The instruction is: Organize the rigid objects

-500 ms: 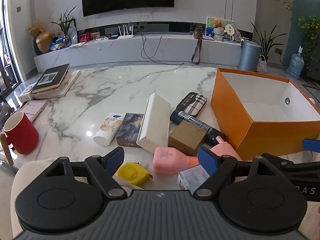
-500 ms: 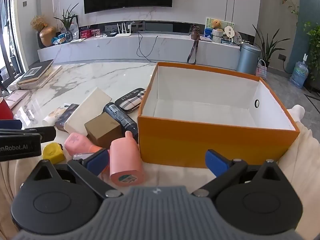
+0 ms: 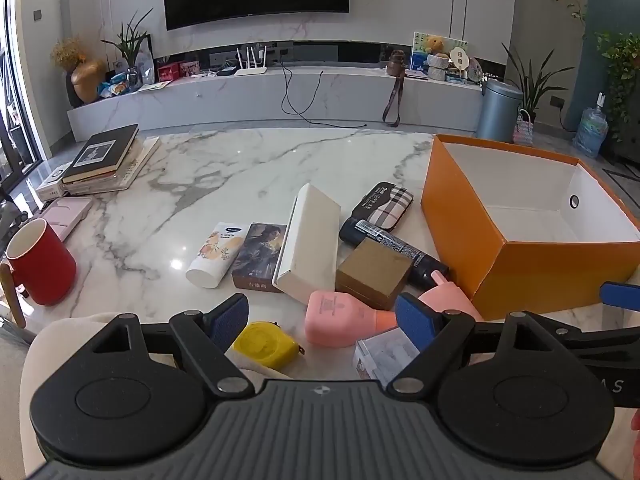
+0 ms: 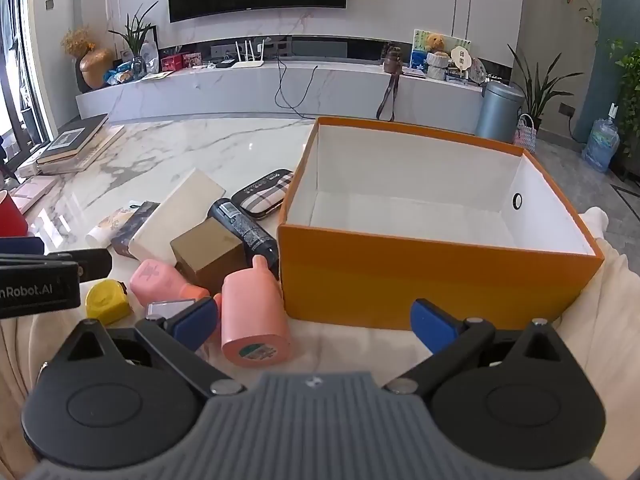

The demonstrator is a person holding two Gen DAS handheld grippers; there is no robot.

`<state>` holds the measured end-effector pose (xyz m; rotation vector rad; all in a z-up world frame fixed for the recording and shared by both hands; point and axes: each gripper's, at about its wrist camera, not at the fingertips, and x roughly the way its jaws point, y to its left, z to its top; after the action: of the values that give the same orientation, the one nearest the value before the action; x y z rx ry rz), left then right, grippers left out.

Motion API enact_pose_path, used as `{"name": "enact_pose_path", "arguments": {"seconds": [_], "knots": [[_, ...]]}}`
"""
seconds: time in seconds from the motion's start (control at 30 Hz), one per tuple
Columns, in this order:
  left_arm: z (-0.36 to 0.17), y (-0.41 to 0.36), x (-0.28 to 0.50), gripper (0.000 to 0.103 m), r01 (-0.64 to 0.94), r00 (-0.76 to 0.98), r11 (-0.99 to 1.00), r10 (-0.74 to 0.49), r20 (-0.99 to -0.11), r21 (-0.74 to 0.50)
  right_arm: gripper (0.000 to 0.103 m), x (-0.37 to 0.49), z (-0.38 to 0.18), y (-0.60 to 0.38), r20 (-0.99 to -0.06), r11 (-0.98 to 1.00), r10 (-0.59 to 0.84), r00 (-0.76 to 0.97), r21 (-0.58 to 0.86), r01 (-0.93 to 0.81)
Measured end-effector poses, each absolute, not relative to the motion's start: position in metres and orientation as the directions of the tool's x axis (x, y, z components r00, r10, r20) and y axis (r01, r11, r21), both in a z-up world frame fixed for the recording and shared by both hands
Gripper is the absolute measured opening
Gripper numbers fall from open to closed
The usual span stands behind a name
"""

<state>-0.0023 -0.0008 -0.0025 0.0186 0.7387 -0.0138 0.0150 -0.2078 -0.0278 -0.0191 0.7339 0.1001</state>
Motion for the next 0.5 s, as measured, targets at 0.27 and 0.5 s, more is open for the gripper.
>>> {"name": "enact_pose_path", "arguments": {"seconds": [0.27, 0.5], "knots": [[-0.0009, 0.0029, -0.0007, 0.098, 0.015, 0.737, 1.000, -0.016, -0.675, -0.008, 0.101, 0.0146, -0.0331, -0.2056, -0.672, 0.995, 0.084, 0.736, 0.015, -0.099], [-0.0014, 0.0066, 0.0004, 0.090, 0.010, 0.729, 0.999, -0.031, -0.684, -0.035, 0.101, 0.0134, -0.0324, -0.2044, -0.685, 0.994, 0.088, 0.724, 0.016, -0.105]]}}
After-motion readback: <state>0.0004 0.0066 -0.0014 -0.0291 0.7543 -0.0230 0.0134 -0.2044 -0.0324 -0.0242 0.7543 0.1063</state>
